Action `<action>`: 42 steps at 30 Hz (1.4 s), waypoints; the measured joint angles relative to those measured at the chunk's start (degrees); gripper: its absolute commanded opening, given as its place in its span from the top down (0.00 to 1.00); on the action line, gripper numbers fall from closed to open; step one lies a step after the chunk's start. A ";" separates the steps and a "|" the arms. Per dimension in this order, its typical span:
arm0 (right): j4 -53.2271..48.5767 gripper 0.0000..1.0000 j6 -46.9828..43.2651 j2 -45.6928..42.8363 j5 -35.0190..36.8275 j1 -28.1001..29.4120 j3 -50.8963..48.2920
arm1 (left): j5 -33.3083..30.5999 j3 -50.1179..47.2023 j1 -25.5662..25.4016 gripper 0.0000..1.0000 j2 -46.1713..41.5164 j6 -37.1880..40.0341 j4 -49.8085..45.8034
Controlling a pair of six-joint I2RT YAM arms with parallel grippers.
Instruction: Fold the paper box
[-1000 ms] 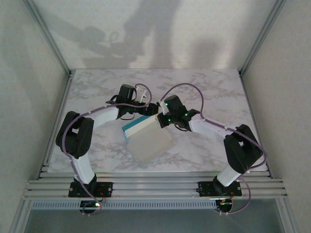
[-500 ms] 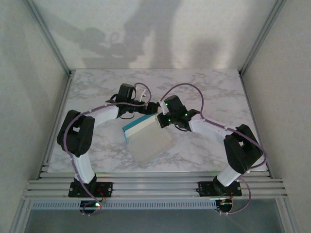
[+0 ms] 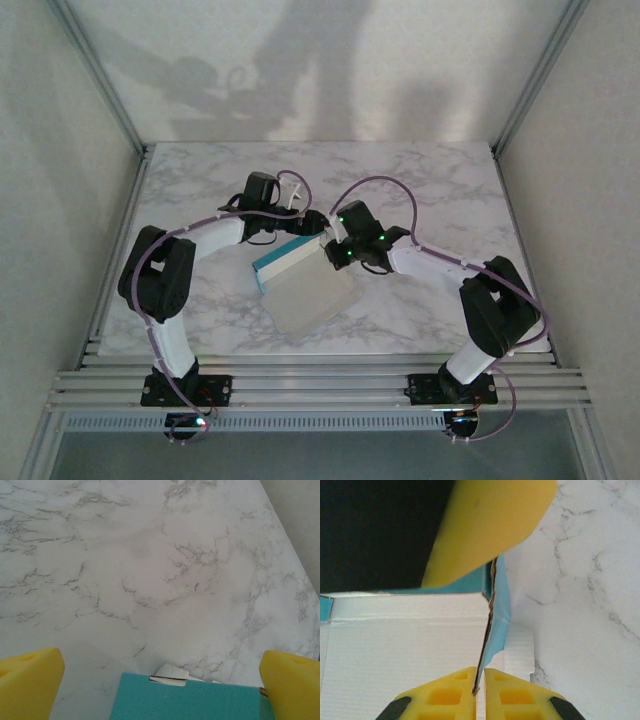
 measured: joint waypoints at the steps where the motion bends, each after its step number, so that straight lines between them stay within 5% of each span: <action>1: -0.17 0.87 0.02 0.00 0.00 0.02 0.00 | 0.00 -0.02 0.00 0.01 0.00 0.00 0.07; 17: 2.84 0.58 1.25 -11.06 -7.48 -2.19 -8.55 | 0.00 -0.07 0.00 0.01 0.00 0.00 0.20; 22: 9.46 0.19 4.44 -14.99 -10.29 -5.09 -15.34 | 0.00 -0.07 0.00 0.01 0.00 0.00 0.17; 28: 17.25 0.03 6.32 -15.96 -13.38 -8.57 -20.76 | 0.00 -0.07 0.00 0.01 0.00 0.00 0.20; 42: 32.48 0.05 2.89 -20.35 -8.66 -9.11 -31.30 | 0.00 -0.04 0.00 0.01 0.00 0.00 0.17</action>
